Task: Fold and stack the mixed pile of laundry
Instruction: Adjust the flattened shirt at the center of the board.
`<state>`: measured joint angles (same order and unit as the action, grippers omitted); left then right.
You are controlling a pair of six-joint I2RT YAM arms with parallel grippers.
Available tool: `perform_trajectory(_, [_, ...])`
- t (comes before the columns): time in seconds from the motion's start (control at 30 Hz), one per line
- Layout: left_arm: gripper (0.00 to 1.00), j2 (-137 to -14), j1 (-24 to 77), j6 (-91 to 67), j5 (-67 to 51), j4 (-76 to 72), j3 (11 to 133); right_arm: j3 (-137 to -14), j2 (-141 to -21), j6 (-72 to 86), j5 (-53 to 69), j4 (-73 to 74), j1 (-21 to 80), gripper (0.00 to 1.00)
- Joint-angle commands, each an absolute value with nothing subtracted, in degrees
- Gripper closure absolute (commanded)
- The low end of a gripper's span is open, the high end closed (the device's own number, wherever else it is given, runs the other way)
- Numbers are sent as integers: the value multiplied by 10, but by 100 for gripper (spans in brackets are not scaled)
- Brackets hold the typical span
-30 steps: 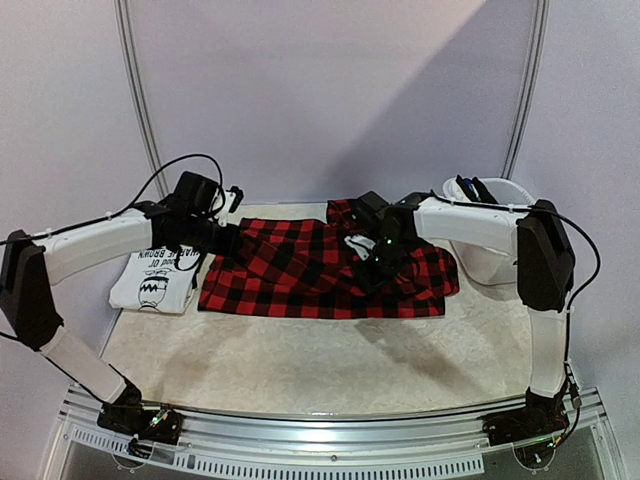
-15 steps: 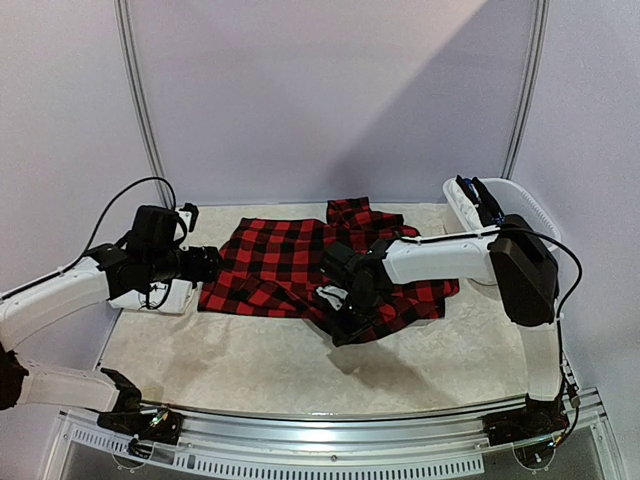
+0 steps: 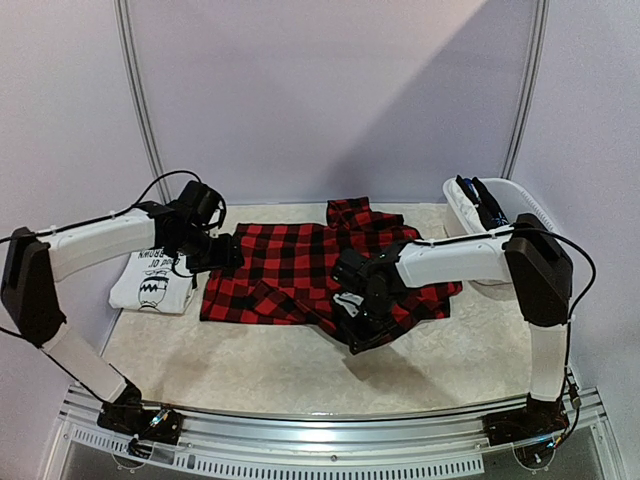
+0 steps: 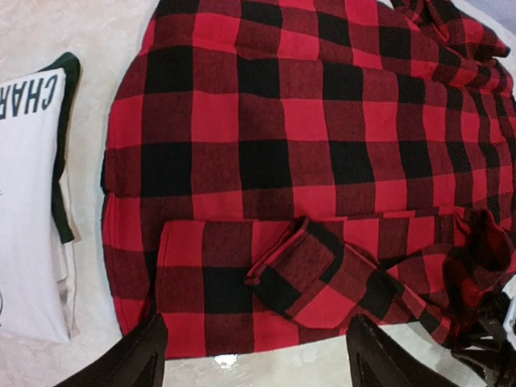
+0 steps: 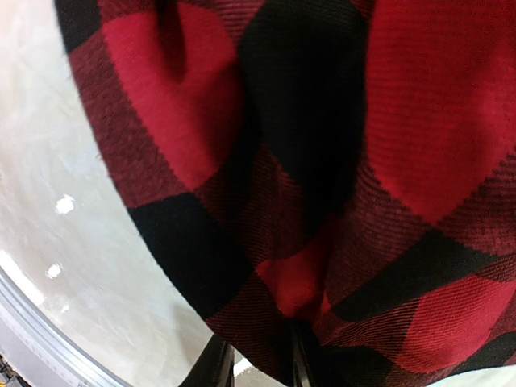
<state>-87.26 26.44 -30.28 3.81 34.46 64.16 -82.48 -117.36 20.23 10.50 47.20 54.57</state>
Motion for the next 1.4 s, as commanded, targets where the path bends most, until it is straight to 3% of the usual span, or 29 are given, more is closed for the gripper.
perform_trajectory(0.0, [24,-951,262,-353,6,413,723,-807,-1159,217,82,499,545,73])
perform_trajectory(0.13, [32,-1042,269,-388,15,495,810,-814,-1155,217,80,504,544,69])
perform_trajectory(0.33, [42,-1123,283,-422,8,547,886,-829,-1138,207,65,521,544,49])
perform_trajectory(0.63, [45,-1191,314,-428,4,581,941,-836,-1123,198,67,519,533,28])
perform_trajectory(1.37, [59,-1264,330,-408,6,580,999,-845,-1103,191,76,527,521,25])
